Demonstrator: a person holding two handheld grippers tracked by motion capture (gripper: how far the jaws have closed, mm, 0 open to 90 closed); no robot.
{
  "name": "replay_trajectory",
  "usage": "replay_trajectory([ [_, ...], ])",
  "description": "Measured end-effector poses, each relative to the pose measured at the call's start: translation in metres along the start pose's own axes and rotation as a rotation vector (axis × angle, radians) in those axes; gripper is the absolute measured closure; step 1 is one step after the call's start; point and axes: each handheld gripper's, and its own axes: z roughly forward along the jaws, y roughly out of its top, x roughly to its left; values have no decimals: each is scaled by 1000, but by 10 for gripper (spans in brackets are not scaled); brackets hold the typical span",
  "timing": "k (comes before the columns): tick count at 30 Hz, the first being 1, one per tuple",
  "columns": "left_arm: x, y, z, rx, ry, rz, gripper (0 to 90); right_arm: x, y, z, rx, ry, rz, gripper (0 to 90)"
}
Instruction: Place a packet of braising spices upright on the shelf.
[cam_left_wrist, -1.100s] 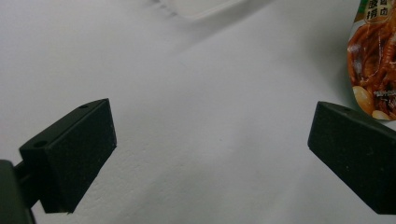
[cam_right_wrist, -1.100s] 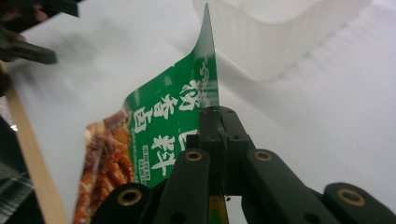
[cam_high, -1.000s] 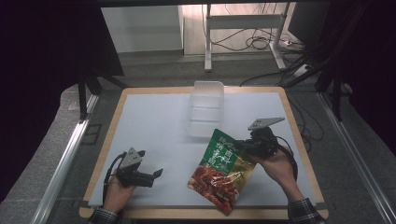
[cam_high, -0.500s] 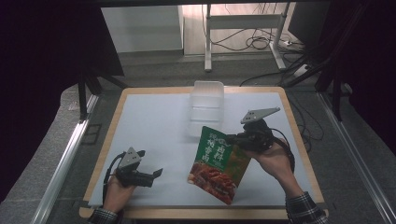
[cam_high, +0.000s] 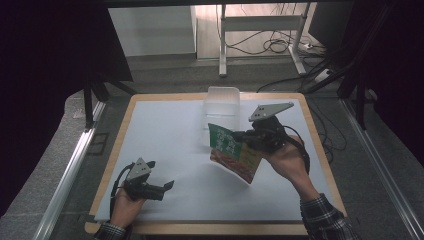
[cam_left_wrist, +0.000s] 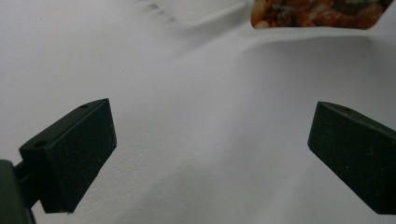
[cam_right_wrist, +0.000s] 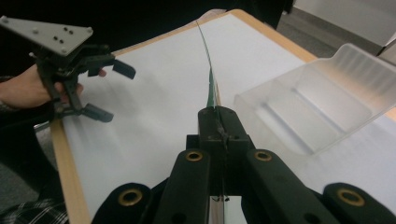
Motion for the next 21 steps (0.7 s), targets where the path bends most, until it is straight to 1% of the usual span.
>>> replay_trajectory([
  [1, 0, 0, 0, -2, 0, 0, 10, 0, 0, 0, 0, 0, 0, 896],
  [4, 0, 0, 0, -3, 2, -1, 10, -4, 6, 2, -8, -21, -7, 896],
  [6, 0, 0, 0, 0, 2, 3, 10, -7, 9, 3, -15, -26, -2, 896],
  [7, 0, 0, 0, -1, 2, 3, 10, -10, 12, 5, -25, -18, 6, 896],
  [14, 1, 0, 0, -2, 1, 3, 10, -14, 18, 12, -41, 10, 20, 896],
  [21, 1, 0, 0, -3, -2, 1, 10, -16, 28, 21, -47, 9, 14, 896],
])
